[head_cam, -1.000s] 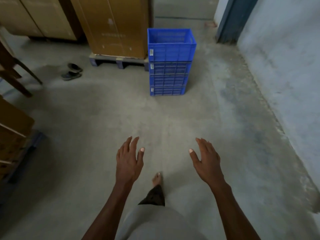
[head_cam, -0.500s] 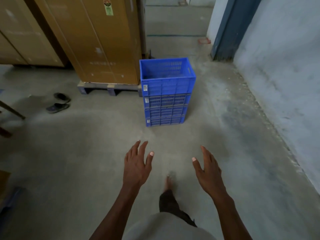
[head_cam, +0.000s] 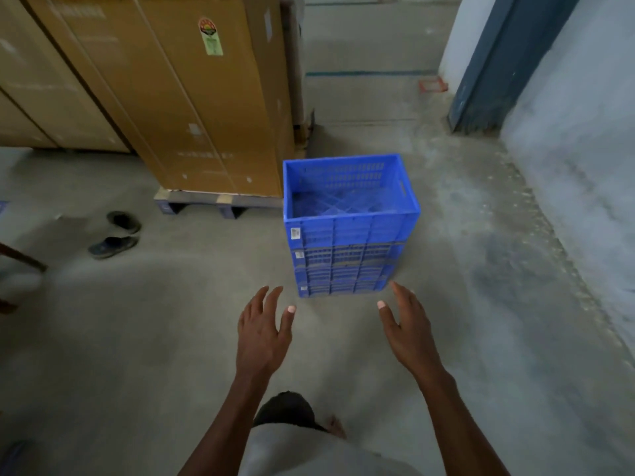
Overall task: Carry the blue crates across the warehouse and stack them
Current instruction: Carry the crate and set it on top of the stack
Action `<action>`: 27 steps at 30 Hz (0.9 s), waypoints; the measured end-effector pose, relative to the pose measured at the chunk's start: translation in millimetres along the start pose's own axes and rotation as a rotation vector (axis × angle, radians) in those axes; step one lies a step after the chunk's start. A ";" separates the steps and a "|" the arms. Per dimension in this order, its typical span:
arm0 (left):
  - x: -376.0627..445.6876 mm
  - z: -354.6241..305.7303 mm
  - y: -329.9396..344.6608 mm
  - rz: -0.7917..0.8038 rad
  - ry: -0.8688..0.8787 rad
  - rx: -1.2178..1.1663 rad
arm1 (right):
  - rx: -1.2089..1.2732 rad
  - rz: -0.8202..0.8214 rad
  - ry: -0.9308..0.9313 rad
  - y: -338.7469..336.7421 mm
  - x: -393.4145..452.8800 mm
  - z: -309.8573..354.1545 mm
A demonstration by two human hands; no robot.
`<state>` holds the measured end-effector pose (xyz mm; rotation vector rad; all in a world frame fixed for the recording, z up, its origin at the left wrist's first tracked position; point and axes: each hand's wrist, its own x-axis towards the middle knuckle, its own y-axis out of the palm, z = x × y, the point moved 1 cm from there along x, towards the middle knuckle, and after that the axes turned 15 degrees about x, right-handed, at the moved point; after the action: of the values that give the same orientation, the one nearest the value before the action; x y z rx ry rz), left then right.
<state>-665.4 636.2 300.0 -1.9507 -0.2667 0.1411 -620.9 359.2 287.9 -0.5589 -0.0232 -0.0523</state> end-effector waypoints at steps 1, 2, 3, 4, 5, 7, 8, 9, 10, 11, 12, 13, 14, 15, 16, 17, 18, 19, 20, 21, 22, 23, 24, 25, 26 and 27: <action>22.7 -4.5 2.7 -0.010 0.006 -0.004 | -0.003 0.001 -0.020 4.3 24.6 -0.5; 46.1 -8.6 6.6 -0.021 0.013 -0.002 | -0.006 0.004 -0.031 9.6 48.3 -2.5; 70.1 -12.2 11.7 -0.027 0.020 0.004 | -0.004 0.005 -0.030 15.4 71.0 -6.1; 94.5 -14.9 18.1 -0.030 0.032 0.011 | -0.001 0.000 -0.021 21.7 92.5 -10.1; 119.0 -17.9 25.2 -0.033 0.048 0.020 | 0.004 -0.007 -0.015 27.6 114.4 -15.0; 168.1 -24.0 35.3 -0.035 0.071 0.022 | 0.011 -0.004 -0.002 38.3 157.1 -21.7; 192.7 -27.8 38.4 -0.030 0.072 0.020 | 0.002 0.008 0.009 42.7 177.4 -23.3; 216.2 -31.3 40.9 -0.036 0.067 0.014 | -0.002 0.021 0.023 46.7 196.8 -27.2; 237.7 -33.2 44.2 -0.051 0.064 0.015 | 0.000 0.036 0.044 49.2 213.8 -29.6; 258.2 -33.4 48.3 -0.056 0.056 0.015 | 0.006 0.050 0.048 52.6 230.4 -34.1; 280.0 -33.7 54.1 -0.052 0.044 0.026 | 0.003 0.080 0.052 55.2 249.0 -37.9; 301.8 -34.2 60.9 -0.041 0.037 0.046 | -0.005 0.108 0.056 56.9 268.5 -43.8; 322.4 -33.3 68.9 -0.019 0.032 0.066 | -0.014 0.132 0.082 56.4 286.0 -48.5; 341.7 -32.2 77.4 0.003 0.028 0.091 | -0.025 0.134 0.094 55.4 303.4 -56.6; 359.8 -32.0 84.9 0.016 0.027 0.117 | -0.042 0.130 0.109 52.6 320.5 -61.1; 377.7 -32.1 91.8 0.018 0.024 0.137 | -0.055 0.120 0.101 51.1 339.2 -69.1; 395.0 -31.3 99.0 0.011 0.022 0.157 | -0.062 0.125 0.114 49.0 358.1 -74.0; 413.1 -30.7 105.8 0.007 0.016 0.171 | -0.068 0.133 0.124 48.0 378.1 -81.2; 431.9 -30.5 112.7 0.005 0.004 0.177 | -0.080 0.148 0.150 45.4 399.1 -86.5; 449.2 -29.9 119.7 0.005 -0.002 0.186 | -0.094 0.154 0.163 43.9 420.1 -99.0; 464.1 -28.2 128.4 -0.005 0.003 0.199 | -0.114 0.166 0.201 40.3 439.0 -108.3; 479.6 -25.9 137.3 -0.021 0.005 0.213 | -0.135 0.174 0.209 39.0 459.7 -121.5; 494.8 -22.3 147.1 -0.043 0.004 0.223 | -0.158 0.191 0.222 37.1 479.0 -130.4; 508.4 -18.9 155.4 -0.041 -0.021 0.212 | -0.184 0.196 0.215 36.9 497.3 -143.3; 521.9 -14.6 164.7 -0.027 -0.056 0.202 | -0.212 0.198 0.217 35.5 515.5 -152.0; 532.2 -10.9 173.8 -0.003 -0.105 0.201 | -0.236 0.198 0.207 36.3 531.5 -166.5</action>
<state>-127.2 696.6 157.7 -1.7459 -0.3121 0.2596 -86.9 278.6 146.8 -0.7871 0.2423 0.0814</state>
